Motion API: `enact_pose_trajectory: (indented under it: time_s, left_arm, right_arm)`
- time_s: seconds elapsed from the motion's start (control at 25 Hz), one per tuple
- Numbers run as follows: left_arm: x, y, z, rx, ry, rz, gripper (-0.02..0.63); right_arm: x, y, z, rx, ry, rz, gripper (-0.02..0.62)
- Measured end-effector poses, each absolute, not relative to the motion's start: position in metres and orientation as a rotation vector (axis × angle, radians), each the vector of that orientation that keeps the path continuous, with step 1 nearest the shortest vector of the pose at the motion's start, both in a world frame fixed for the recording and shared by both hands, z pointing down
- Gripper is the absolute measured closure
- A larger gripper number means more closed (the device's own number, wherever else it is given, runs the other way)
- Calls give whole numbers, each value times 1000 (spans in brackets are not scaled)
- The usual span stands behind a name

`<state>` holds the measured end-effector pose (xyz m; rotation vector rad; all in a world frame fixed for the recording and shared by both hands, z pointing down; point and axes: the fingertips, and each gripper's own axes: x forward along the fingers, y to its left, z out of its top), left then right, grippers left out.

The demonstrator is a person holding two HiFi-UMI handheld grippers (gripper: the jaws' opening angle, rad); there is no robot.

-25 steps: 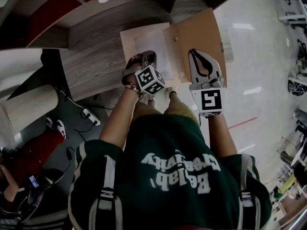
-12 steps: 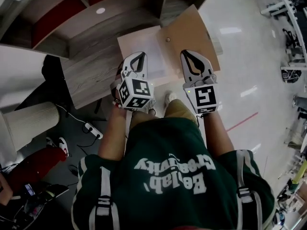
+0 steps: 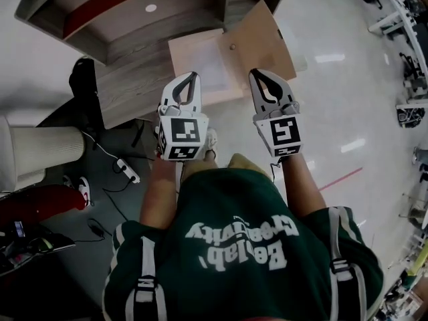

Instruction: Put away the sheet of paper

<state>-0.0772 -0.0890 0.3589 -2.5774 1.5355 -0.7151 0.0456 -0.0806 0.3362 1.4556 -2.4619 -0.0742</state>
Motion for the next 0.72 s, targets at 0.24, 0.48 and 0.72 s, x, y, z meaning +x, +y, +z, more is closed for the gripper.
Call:
enact_pose_trajectory:
  time_s: [0.24, 0.48, 0.72]
  left_arm:
    - [-61, 9, 336, -2559, 1713, -545, 588]
    - [-49, 108, 314, -2567, 1806, -405, 588]
    - [-37, 173, 302, -2522, 1838, -351, 588]
  right_arm:
    - [72, 8, 328, 1418, -2552, -27, 560]
    - [85, 83, 313, 1377, -2631, -52, 560]
    - [92, 139, 307, 1341, -2674, -69, 560]
